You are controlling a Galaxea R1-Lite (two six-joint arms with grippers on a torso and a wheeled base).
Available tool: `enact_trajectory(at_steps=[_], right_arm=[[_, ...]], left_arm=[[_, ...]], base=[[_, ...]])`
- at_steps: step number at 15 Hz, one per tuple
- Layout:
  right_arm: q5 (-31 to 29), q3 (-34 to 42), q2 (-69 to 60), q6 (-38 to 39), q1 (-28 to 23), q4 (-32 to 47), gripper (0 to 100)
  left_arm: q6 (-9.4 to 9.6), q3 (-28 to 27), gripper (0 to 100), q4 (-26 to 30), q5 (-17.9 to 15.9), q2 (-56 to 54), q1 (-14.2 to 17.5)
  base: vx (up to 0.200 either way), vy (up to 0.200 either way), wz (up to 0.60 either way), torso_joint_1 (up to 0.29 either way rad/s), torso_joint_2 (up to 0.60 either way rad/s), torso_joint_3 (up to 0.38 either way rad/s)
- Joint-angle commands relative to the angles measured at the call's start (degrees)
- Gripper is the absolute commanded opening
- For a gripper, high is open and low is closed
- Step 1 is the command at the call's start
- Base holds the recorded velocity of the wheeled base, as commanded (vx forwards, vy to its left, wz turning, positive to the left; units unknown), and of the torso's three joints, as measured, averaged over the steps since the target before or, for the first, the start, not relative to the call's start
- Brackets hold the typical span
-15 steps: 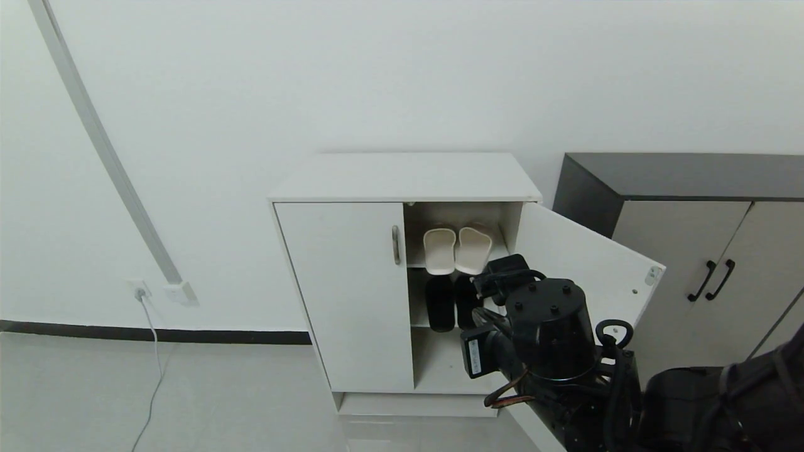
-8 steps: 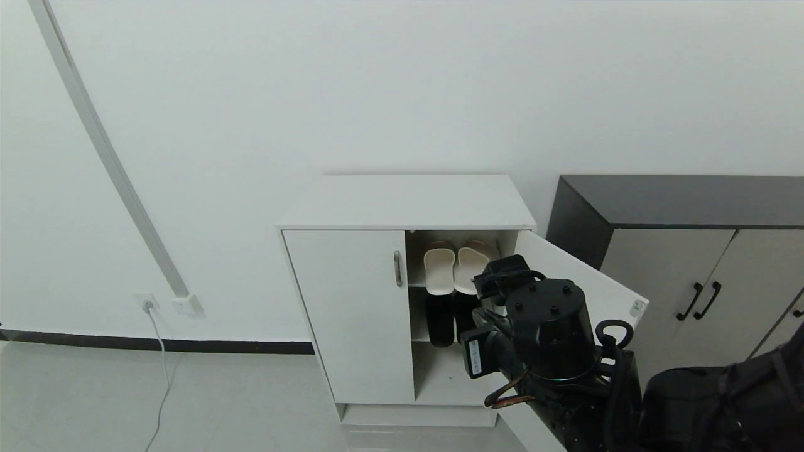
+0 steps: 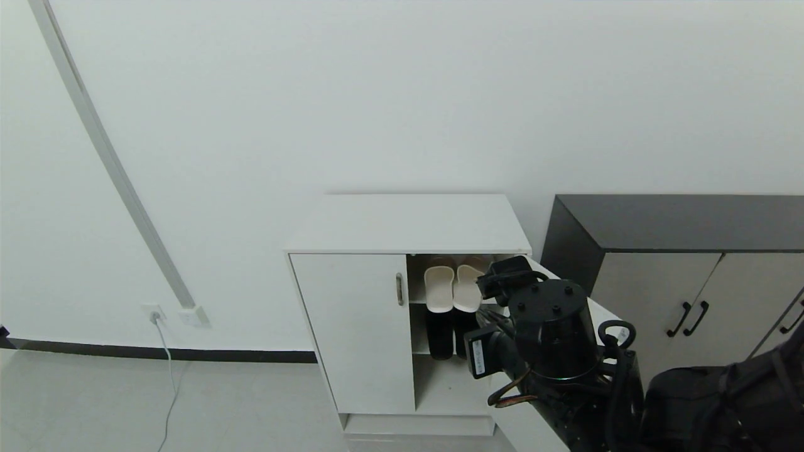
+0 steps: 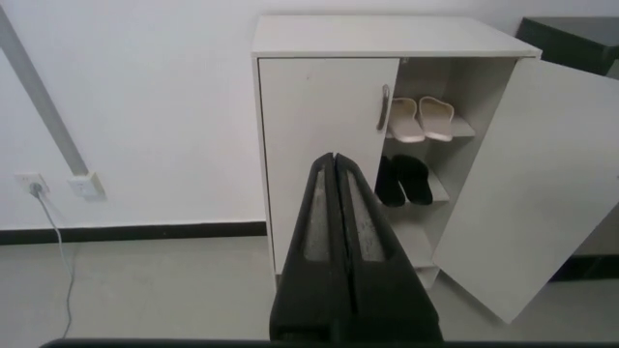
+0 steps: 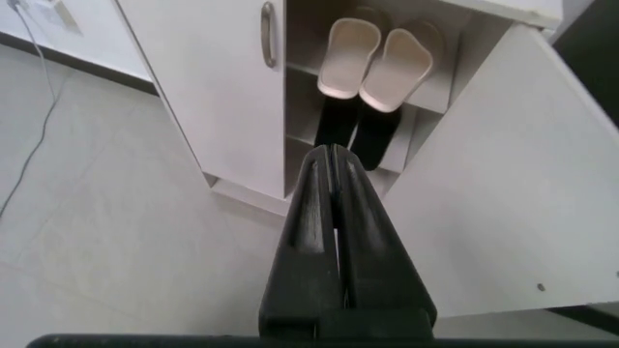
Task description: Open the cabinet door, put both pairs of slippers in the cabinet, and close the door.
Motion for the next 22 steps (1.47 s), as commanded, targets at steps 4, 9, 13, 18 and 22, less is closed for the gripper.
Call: enact_trajectory(at_steps=[4,9,13,18,22], right_arm=[[0.0,0.6,0.3,-1.2,-0.8,0.0,0],[0.0,0.6,0.2,-1.3,-0.8,-0.7,0],[0.0,0.6,0.2,-1.7,-0.8,-0.7,0],[0.0,0.7,0.2,-2.0,-0.8,-0.8,0],[0.0,1.1,0.5,-2.1,-1.4,-2.4,0]], left_arm=[[-0.04,0.0,0,0.0,0.0,0.1,0.0],[-0.04,0.0,0,0.0,0.0,0.1,0.0],[-0.04,0.0,0,0.0,0.0,0.1,0.1],[-0.04,0.0,0,0.0,0.0,0.1,0.0],[-0.04,0.0,0,0.0,0.0,0.1,0.1]], base=[[0.0,0.0,0.0,0.028,-0.07,-0.037],[0.0,0.0,0.0,0.0,0.0,0.0],[0.0,0.0,-0.3,0.001,0.0,0.001],[0.0,0.0,-0.6,0.005,0.0,0.0],[0.0,0.0,0.0,0.0,0.0,0.0]])
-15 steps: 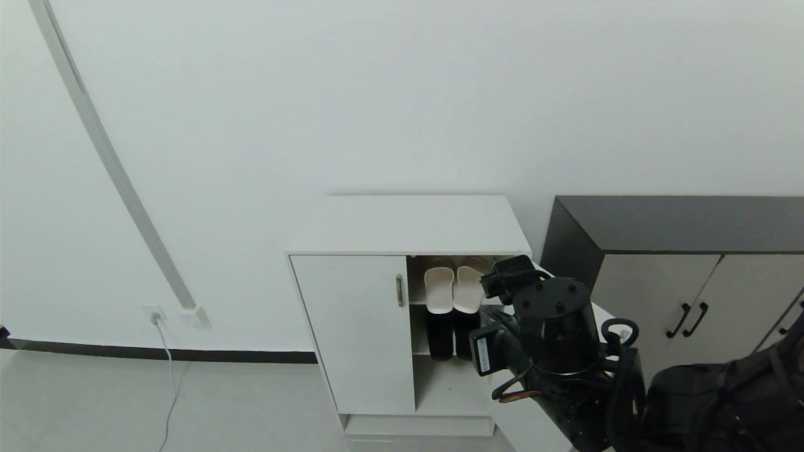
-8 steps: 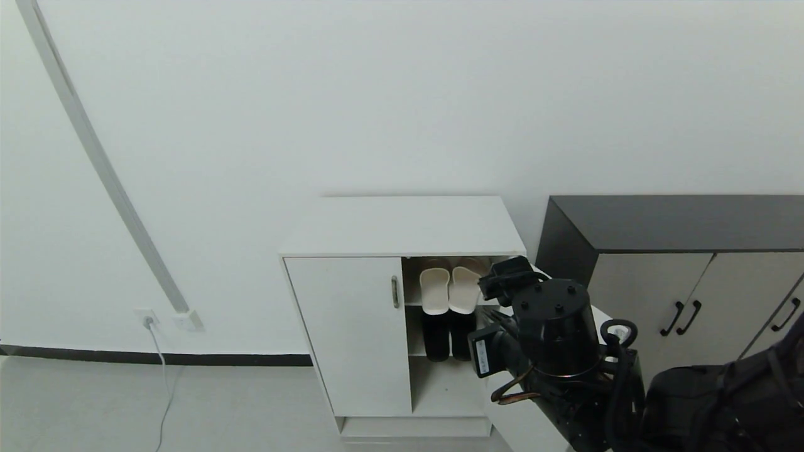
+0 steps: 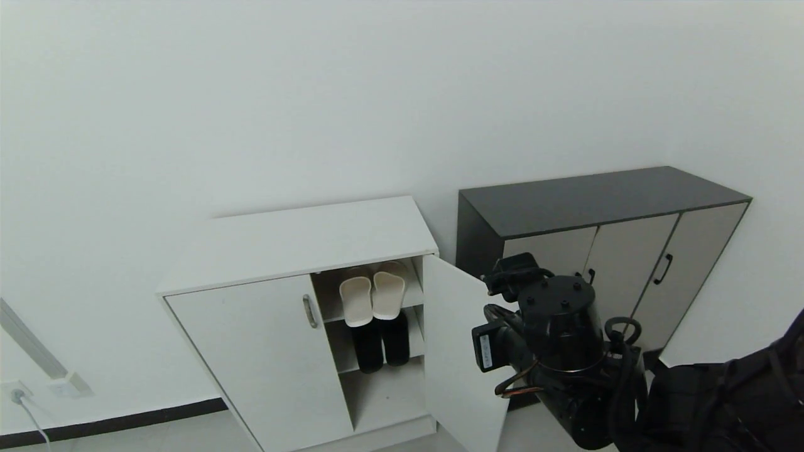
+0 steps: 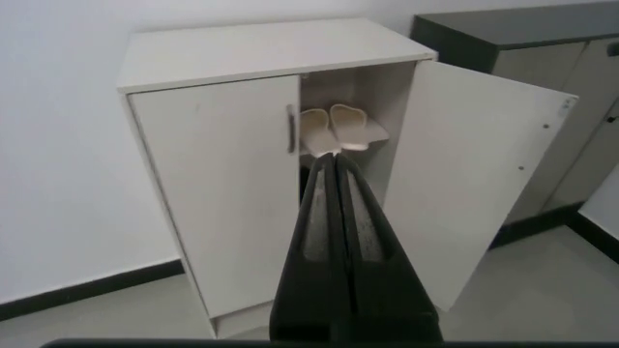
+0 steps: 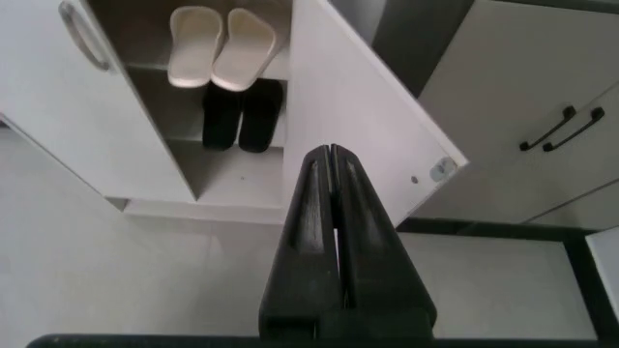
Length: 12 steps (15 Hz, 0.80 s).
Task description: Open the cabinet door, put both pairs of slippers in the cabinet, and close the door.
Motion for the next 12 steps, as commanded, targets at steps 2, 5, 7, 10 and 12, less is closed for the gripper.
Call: enact_trajectory(at_steps=[2,5,7,10,12], right_arm=[[0.0,0.0,0.3,0.0,-0.6,-0.4,0],[0.0,0.7,0.3,-0.4,-1.0,-0.7,0],[0.0,0.5,1.1,-0.8,-1.1,-0.8,0],[0.0,0.3,1.7,-0.6,-1.7,-2.1,0],[0.1,0.1,2.9,-0.7,-3.1,-4.1,0]], left_arm=[[0.14,0.0,0,0.0,0.0,0.1,-0.1],[0.14,0.0,0,0.0,0.0,0.1,0.0],[-0.04,0.0,0,0.1,0.0,0.1,0.0],[-0.04,0.0,0,0.0,0.0,0.1,0.0],[-0.04,0.0,0,0.0,0.0,0.1,-0.1]], base=[[0.0,0.0,0.0,0.0,0.0,0.0],[-0.067,0.0,0.0,0.001,0.0,-0.002],[-0.2,0.0,0.0,0.005,0.0,0.0],[-0.133,0.0,0.0,-0.002,0.0,0.0],[0.0,0.0,0.0,0.0,0.0,0.0]])
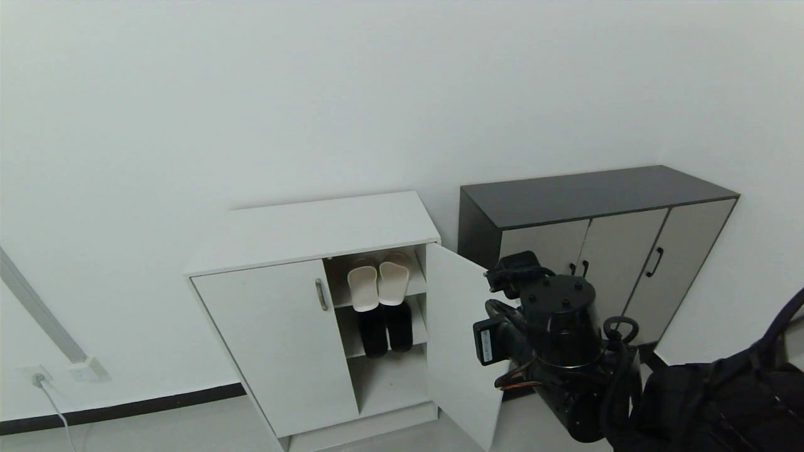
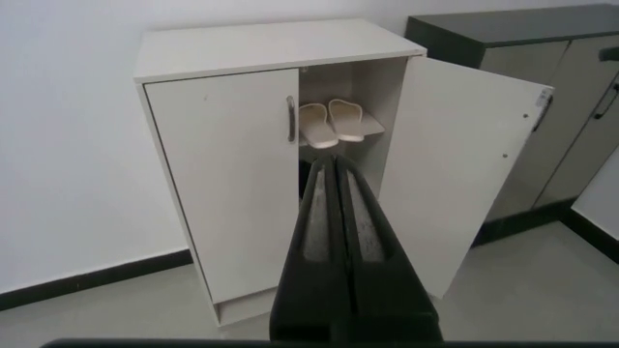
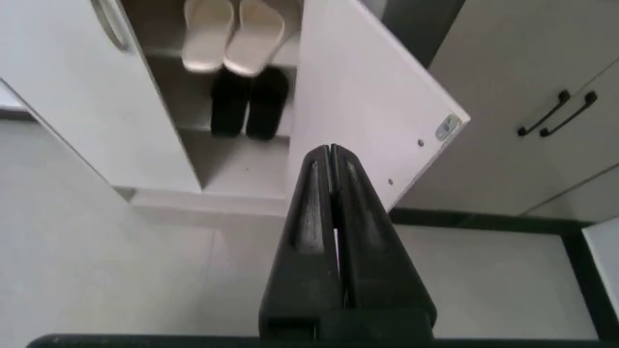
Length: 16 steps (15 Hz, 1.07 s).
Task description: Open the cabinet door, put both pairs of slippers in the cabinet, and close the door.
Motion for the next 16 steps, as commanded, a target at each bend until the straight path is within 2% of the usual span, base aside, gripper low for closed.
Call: enact_trajectory(at_steps=[1,4,8,13,16], right_arm=[[0.1,-1.1,1.4,-0.1,-1.2,-0.7,0],[3.1,-4.4,1.9,-0.2,-5.1,0.6,0],[8.7,-10.3,3.2,0.1,-11.1,6.7,0],[9.4,-21.9,12.7,-0.1,-18.5,6.9,0],[12.7,-24.7,14.6,-0.1,-20.9,10.1,0]], left_arm=[[-0.04,0.0,0,0.1,0.0,0.1,-0.1],[0.05,0.0,0,0.0,0.0,0.1,0.0],[0.05,0.0,0,0.0,0.0,0.1,0.0],[0.05,0.0,0,0.0,0.0,0.1,0.0],[0.05,0.0,0,0.0,0.0,0.1,-0.1]], base=[[0.0,0.0,0.0,0.0,0.0,0.0],[0.0,0.0,0.0,0.0,0.0,0.0],[0.0,0.0,0.0,0.0,0.0,0.0],[0.0,0.0,0.0,0.0,0.0,0.0],[0.0,0.0,0.0,0.0,0.0,0.0]])
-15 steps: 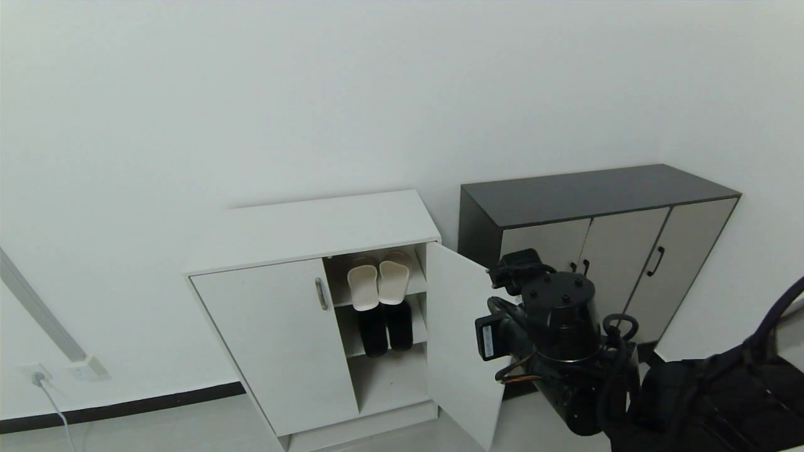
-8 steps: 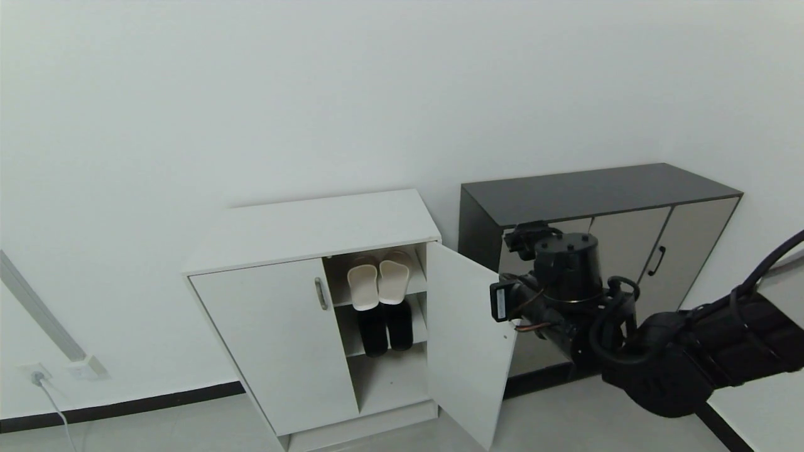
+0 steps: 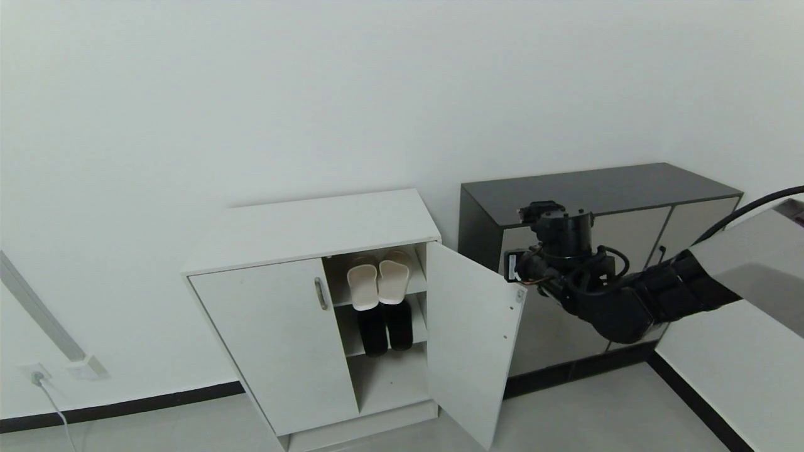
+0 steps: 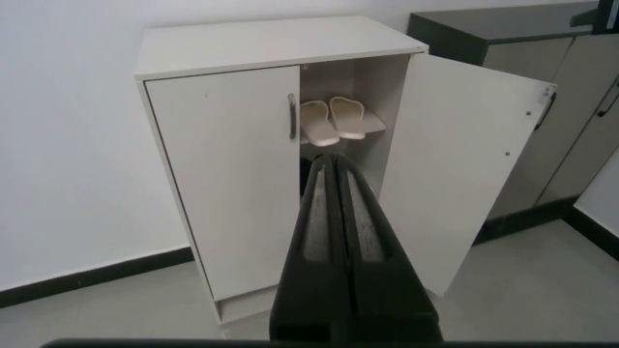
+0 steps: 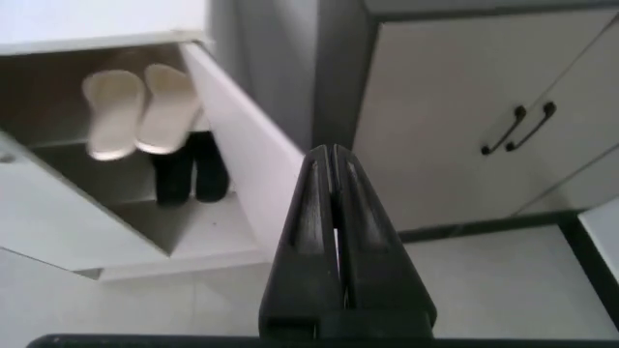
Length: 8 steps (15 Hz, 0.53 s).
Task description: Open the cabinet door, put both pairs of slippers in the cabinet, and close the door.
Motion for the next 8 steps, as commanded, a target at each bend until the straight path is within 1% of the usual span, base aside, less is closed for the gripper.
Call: enact_trajectory(at_steps=[1,4,8], right_arm=[[0.5,-2.6,3.6,0.1,-1.4,0.4,0],[0.9,-6.6,7.6,0.2,-2.6,1.4,0],[2.1,-8.9,10.3,1.7,-3.5,3.6,0]], left_arm=[[-0.02,0.0,0,0.0,0.0,0.1,-0.1],[-0.02,0.0,0,0.0,0.0,0.1,0.0],[-0.02,0.0,0,0.0,0.0,0.1,0.0]], base=[[0.0,0.0,0.0,0.0,0.0,0.0],[0.0,0.0,0.0,0.0,0.0,0.0],[0.0,0.0,0.0,0.0,0.0,0.0]])
